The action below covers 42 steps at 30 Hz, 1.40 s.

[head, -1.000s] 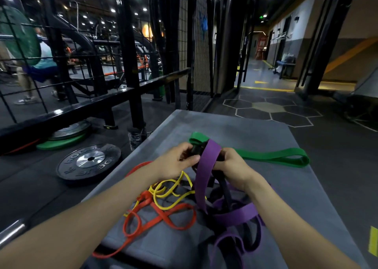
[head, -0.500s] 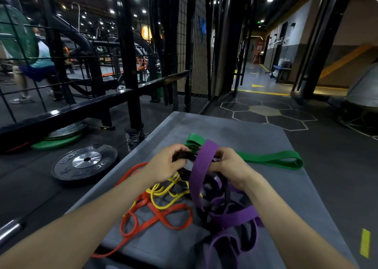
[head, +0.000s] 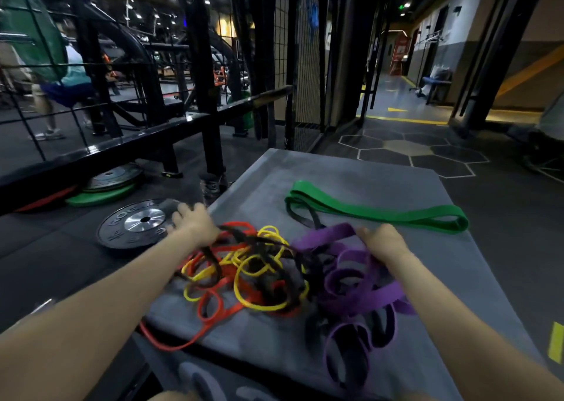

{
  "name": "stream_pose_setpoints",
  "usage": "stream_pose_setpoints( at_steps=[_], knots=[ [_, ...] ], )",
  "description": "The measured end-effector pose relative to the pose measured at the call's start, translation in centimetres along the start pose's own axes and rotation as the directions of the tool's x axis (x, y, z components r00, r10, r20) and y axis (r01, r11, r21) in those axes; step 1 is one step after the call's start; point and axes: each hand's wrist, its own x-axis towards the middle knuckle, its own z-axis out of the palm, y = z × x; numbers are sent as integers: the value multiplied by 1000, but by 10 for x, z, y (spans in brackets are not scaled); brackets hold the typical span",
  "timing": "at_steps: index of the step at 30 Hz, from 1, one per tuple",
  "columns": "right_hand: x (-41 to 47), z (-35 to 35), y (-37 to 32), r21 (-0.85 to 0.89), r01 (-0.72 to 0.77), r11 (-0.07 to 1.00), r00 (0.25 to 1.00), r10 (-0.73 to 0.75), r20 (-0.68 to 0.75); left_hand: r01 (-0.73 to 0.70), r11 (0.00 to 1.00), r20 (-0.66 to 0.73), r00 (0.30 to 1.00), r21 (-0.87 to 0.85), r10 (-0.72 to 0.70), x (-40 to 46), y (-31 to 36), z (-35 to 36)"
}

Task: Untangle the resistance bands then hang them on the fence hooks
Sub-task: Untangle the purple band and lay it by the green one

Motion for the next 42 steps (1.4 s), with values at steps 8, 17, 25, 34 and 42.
stream_pose_setpoints(
  at_steps=[8, 17, 25, 34, 42],
  knots=[
    [1, 8, 22, 9, 61, 998, 998, -61, -18, -540, 838, 178, 835, 85, 520, -68, 75, 91],
    [34, -2, 28, 361, 73, 930, 967, 22, -252, -500, 860, 50, 866, 103, 497, -52, 91, 100],
    [43, -20, 34, 495, 58, 867, 869, 200, -452, -256, 824, -249, 958, -506, 145, 36, 68, 30],
    [36, 4, 50, 294, 128, 947, 892, 20, -452, -503, 840, 236, 807, -205, 541, -21, 131, 65],
    [47, -2, 67, 355, 80, 932, 914, 74, -399, -507, 774, 96, 854, 379, 512, -25, 156, 161]
  ],
)
